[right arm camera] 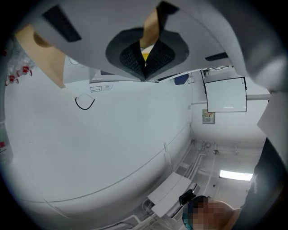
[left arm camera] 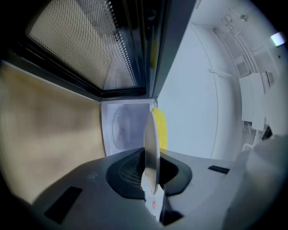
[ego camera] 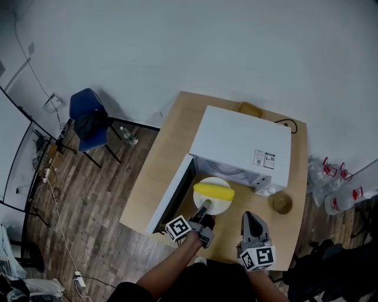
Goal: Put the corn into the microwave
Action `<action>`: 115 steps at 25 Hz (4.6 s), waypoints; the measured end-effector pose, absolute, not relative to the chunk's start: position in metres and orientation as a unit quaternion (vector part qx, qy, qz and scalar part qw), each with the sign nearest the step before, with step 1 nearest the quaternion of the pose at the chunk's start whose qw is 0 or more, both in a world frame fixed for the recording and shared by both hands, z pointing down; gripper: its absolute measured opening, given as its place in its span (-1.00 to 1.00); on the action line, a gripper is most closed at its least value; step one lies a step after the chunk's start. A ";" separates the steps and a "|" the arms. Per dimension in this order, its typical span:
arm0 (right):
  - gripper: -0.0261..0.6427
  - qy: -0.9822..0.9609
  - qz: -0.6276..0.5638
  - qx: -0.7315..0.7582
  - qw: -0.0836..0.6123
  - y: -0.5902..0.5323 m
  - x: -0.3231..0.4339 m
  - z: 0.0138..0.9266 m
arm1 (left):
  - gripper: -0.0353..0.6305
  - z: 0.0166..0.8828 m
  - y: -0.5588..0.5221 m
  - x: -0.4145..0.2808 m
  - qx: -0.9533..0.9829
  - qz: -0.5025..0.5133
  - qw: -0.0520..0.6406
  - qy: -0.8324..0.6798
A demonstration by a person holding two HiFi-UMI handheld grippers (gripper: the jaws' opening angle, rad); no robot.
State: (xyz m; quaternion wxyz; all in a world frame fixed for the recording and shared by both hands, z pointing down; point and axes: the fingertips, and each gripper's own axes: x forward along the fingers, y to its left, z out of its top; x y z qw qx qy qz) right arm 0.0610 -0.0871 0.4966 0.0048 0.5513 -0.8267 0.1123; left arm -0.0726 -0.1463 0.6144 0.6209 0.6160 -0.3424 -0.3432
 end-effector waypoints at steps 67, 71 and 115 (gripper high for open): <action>-0.75 -0.808 0.173 0.563 0.002 -0.194 0.112 0.559 | -0.82 0.736 -0.337 -0.035 0.579 -0.213 0.616 -0.490; -0.75 -0.807 0.166 0.566 -0.007 -0.193 0.119 0.546 | -0.78 0.734 -0.336 -0.033 0.620 -0.153 0.572 -0.514; -0.75 -0.814 0.176 0.553 -0.007 -0.174 0.117 0.542 | 0.04 0.742 -0.329 -0.027 0.765 0.138 0.252 -0.577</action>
